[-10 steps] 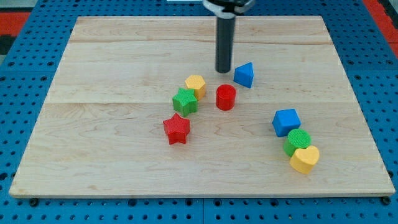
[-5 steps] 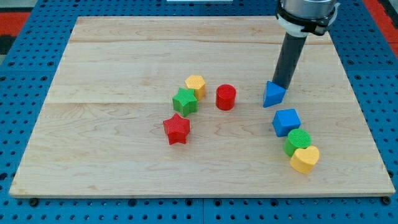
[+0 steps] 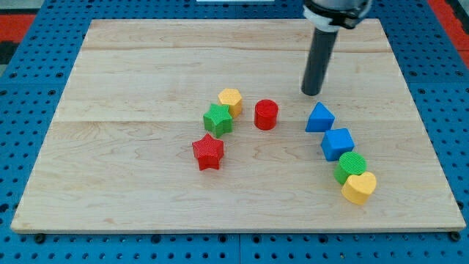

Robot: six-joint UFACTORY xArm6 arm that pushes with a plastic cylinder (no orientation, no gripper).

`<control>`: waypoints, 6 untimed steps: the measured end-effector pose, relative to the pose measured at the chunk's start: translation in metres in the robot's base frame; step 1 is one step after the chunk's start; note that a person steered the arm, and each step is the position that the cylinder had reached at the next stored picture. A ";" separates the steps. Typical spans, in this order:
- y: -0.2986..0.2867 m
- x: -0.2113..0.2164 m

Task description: Slide the blue triangle closer to the blue cube

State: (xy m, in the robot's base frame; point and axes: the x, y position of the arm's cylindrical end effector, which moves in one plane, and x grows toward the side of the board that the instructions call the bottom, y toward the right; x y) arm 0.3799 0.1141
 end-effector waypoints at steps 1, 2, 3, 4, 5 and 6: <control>-0.003 0.003; -0.003 0.011; -0.003 0.025; -0.003 0.031; -0.002 0.035; 0.001 0.046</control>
State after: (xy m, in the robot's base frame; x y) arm 0.4263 0.1153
